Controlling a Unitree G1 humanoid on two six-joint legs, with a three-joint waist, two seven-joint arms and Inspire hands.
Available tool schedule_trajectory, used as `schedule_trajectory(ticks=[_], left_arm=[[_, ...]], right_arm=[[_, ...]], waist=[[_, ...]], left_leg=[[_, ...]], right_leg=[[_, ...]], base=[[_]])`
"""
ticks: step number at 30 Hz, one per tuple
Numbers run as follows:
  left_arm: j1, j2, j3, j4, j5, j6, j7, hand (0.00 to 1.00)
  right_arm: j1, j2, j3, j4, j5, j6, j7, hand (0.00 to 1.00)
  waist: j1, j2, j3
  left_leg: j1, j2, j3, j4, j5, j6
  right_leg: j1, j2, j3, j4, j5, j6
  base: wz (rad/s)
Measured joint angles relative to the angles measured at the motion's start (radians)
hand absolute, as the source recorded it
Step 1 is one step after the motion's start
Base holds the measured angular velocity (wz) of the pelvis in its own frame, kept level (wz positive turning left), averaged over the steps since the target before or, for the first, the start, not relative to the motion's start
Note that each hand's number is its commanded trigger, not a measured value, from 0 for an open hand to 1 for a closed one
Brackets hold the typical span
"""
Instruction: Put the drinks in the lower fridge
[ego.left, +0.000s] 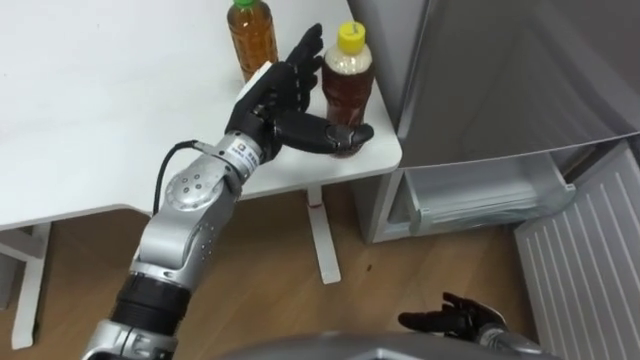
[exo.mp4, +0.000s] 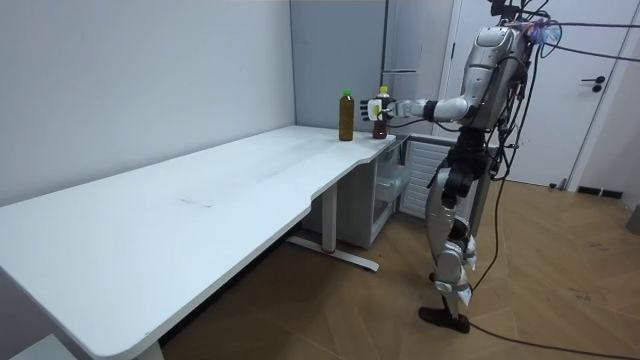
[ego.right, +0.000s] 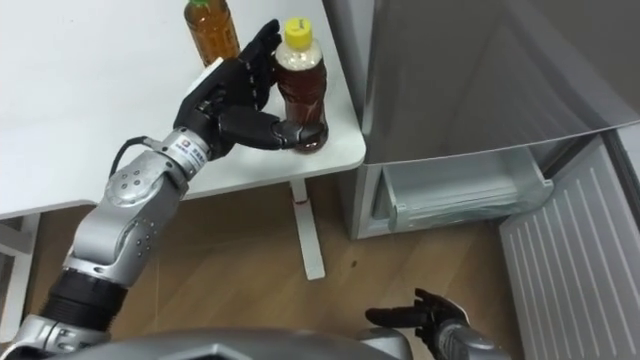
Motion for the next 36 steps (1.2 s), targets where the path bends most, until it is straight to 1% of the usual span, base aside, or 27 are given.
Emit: schedule_trajectory(ticks=[4,12,16,23,26,29,36], left_arm=[[-0.021,0.001,0.005,0.038,0.000,0.000,0.006,0.00],[-0.021,0.015,0.009,0.045,-0.001,0.000,0.004,0.00],[-0.021,0.016,0.025,0.046,-0.001,0.000,0.004,0.00],[-0.022,0.017,0.045,0.082,-0.001,0.000,0.005,0.00],[-0.022,0.016,0.054,0.082,0.000,0.000,0.006,0.00],[-0.024,0.015,0.081,0.082,0.000,0.000,0.007,0.00],[-0.068,0.016,0.085,0.082,0.000,0.000,0.010,0.00]], right_arm=[[0.006,-0.001,-0.003,-0.007,-0.002,0.001,0.000,0.00],[0.016,-0.002,-0.005,-0.026,-0.005,0.000,-0.009,0.00],[0.020,-0.002,-0.006,-0.029,-0.005,0.000,-0.012,0.00],[0.022,-0.003,-0.007,-0.031,-0.003,0.000,-0.012,0.00],[0.023,-0.003,-0.029,-0.023,-0.005,0.000,-0.012,0.00],[0.025,-0.003,-0.044,-0.021,-0.005,-0.001,-0.012,0.00],[0.019,-0.003,-0.054,-0.003,-0.005,0.000,-0.006,0.00]], waist=[[-0.001,0.000,-0.0001],[0.000,0.000,0.0001],[-0.002,-0.003,0.0019],[-0.001,-0.003,0.0015],[-0.002,-0.002,0.0010],[-0.008,-0.002,0.0011],[-0.011,-0.003,0.0020]], left_leg=[[0.002,0.000,0.004,-0.001,0.000,0.000],[0.001,0.001,0.015,-0.001,0.000,0.000],[0.002,0.001,0.018,0.000,0.000,0.000],[0.005,0.001,0.025,0.001,0.000,0.000],[0.005,0.000,0.025,0.001,0.000,0.000],[0.005,0.000,0.025,0.001,0.000,0.000],[0.010,0.000,0.025,0.000,0.000,0.000]], right_leg=[[-0.003,0.000,0.006,0.000,0.000,0.000],[-0.010,0.001,0.016,0.000,0.000,0.000],[-0.009,0.001,0.020,0.001,0.000,0.000],[-0.009,0.003,0.026,0.001,0.004,0.000],[-0.009,0.003,0.027,0.001,0.004,0.000],[-0.008,0.004,0.028,0.001,0.005,-0.001],[0.000,0.004,0.030,-0.001,0.005,-0.001]], base=[[-0.01],[-0.03],[-0.02],[0.00],[0.00],[0.00],[0.00]])
